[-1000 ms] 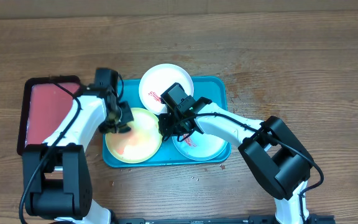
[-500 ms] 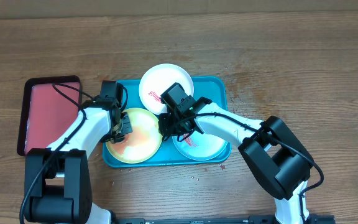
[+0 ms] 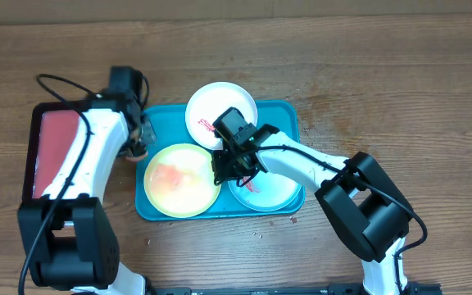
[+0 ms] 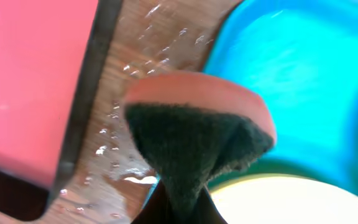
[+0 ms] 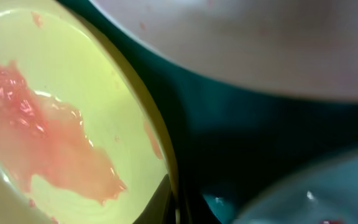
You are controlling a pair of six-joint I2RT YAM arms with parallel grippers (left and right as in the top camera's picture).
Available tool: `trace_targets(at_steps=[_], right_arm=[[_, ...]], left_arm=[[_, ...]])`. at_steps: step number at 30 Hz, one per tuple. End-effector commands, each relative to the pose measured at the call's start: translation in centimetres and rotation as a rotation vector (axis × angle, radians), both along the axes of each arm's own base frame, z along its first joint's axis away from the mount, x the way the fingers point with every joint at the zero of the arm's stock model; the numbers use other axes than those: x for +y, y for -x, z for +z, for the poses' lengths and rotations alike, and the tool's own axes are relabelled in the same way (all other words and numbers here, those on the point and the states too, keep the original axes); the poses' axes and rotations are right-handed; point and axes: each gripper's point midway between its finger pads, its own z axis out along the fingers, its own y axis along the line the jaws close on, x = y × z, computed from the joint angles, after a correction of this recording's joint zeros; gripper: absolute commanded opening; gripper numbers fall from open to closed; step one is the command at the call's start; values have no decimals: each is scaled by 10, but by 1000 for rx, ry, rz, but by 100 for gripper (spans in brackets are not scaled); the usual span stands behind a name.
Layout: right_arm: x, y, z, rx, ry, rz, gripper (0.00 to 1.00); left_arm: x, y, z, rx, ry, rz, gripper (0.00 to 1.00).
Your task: Clean dirty plates on tray and stack at the side
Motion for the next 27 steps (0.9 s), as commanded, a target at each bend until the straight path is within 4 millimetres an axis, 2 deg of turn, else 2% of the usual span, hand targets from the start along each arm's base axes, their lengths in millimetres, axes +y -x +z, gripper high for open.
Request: trace_targets(at_steps=[1, 3, 6, 9, 13, 19, 23, 27], right_arm=[[14, -17, 35, -76, -29, 47, 4], [16, -24, 51, -114, -3, 42, 4], [13, -39, 73, -193, 69, 18, 4], [3, -58, 102, -320, 176, 18, 4], [-22, -79, 135, -486, 370, -25, 4], [-39, -80, 175, -664, 595, 56, 4], [-47, -76, 191, -772, 754, 108, 4], [-47, -75, 206, -868, 844, 103, 4]], left_arm=[[-12, -16, 50, -155, 219, 82, 4], [-1, -13, 69, -209, 248, 115, 4], [26, 5, 87, -237, 230, 189, 4], [46, 33, 93, -197, 222, 252, 4], [60, 54, 86, -121, 188, 278, 4], [78, 56, 86, -147, 200, 416, 4], [96, 65, 85, -146, 198, 483, 4], [104, 73, 82, -136, 199, 517, 4]])
